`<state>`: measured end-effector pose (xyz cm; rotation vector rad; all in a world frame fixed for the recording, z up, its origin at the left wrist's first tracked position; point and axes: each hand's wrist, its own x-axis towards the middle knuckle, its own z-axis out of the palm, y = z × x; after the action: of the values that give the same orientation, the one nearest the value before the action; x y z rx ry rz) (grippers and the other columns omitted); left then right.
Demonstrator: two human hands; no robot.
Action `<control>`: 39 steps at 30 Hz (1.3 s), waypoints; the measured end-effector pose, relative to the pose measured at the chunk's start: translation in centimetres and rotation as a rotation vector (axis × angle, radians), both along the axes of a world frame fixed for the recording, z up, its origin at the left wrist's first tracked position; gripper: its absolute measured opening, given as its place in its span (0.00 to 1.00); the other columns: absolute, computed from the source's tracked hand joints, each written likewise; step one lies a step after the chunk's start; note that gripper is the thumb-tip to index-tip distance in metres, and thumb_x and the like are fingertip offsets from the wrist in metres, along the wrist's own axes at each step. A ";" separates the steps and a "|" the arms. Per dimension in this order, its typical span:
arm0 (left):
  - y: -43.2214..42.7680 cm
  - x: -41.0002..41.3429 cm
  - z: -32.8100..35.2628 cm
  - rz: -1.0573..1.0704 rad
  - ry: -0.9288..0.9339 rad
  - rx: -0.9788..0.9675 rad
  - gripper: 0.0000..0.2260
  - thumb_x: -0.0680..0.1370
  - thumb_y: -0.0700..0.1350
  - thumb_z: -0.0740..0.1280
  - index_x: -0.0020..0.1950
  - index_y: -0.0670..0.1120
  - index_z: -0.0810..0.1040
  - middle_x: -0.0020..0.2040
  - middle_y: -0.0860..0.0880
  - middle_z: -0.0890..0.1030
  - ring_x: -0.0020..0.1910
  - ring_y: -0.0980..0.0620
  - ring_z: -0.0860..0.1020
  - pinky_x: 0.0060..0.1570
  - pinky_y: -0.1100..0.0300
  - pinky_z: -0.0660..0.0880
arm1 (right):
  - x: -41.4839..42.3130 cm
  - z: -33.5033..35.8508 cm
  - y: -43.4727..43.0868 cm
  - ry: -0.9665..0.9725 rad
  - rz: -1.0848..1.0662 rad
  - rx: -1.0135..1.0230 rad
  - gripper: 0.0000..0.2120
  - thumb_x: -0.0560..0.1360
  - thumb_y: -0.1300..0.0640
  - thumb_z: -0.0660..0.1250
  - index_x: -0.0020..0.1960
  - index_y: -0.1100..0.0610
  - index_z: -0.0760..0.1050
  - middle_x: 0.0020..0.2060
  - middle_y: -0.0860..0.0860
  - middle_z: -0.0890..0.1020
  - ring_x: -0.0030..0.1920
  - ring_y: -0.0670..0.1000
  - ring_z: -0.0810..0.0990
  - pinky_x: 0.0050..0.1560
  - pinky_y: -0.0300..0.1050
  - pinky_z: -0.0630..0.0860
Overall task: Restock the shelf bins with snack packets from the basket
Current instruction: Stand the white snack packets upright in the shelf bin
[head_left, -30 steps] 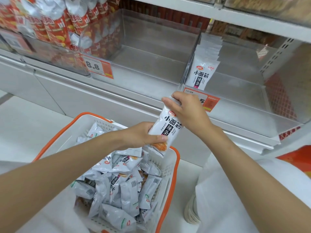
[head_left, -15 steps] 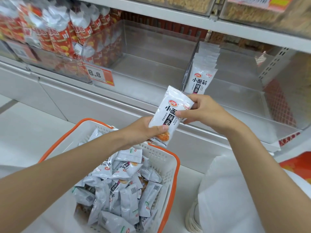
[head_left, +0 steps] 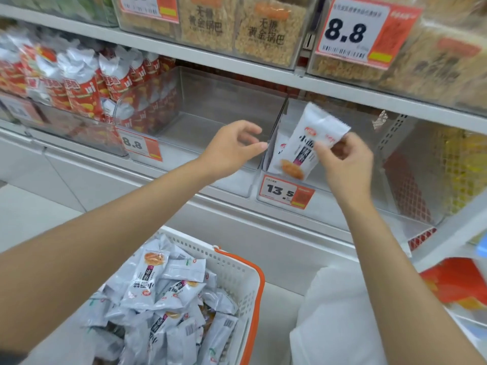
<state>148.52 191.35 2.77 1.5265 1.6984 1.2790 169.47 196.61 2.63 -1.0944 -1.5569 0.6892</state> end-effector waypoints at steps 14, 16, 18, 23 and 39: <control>8.1 2.3 -0.1 0.104 0.490 -0.030 0.03 0.74 0.46 0.70 0.42 0.53 0.78 0.38 0.58 0.74 0.44 0.50 0.77 0.46 0.55 0.76 | -1.2 -3.3 3.8 -0.380 0.023 -0.298 0.08 0.70 0.57 0.76 0.48 0.55 0.81 0.40 0.47 0.84 0.42 0.47 0.82 0.39 0.41 0.77; 7.8 2.6 -0.1 0.146 0.522 -0.010 0.01 0.75 0.47 0.69 0.44 0.53 0.79 0.40 0.55 0.76 0.44 0.49 0.77 0.44 0.56 0.75 | -1.4 -3.2 3.9 -0.460 0.014 -0.319 0.09 0.69 0.58 0.76 0.48 0.55 0.80 0.40 0.47 0.82 0.42 0.48 0.80 0.36 0.39 0.72; 7.6 2.8 -0.2 0.161 0.542 0.013 0.01 0.76 0.46 0.68 0.44 0.53 0.79 0.40 0.54 0.76 0.44 0.49 0.77 0.42 0.57 0.73 | -1.6 -3.4 3.9 -0.480 -0.014 -0.312 0.08 0.70 0.60 0.76 0.46 0.55 0.78 0.38 0.47 0.80 0.42 0.49 0.79 0.37 0.40 0.72; 6.8 2.9 -0.7 0.145 0.516 0.046 0.08 0.76 0.47 0.68 0.55 0.52 0.80 0.43 0.53 0.78 0.46 0.48 0.79 0.42 0.57 0.74 | -2.2 -4.0 3.8 -0.469 -0.094 -0.248 0.06 0.70 0.59 0.74 0.42 0.53 0.77 0.36 0.48 0.81 0.42 0.52 0.81 0.42 0.46 0.78; -3.3 0.3 -4.5 0.090 0.368 -0.053 0.09 0.77 0.53 0.67 0.46 0.50 0.73 0.31 0.53 0.74 0.35 0.50 0.75 0.38 0.55 0.71 | -6.2 -5.1 -4.5 -0.173 -0.075 0.155 0.08 0.69 0.62 0.66 0.42 0.50 0.71 0.28 0.44 0.69 0.34 0.50 0.72 0.36 0.47 0.68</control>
<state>148.78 188.06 -1.73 1.7536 2.0304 1.0305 163.29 192.14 -2.42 -1.1125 -1.6771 0.4240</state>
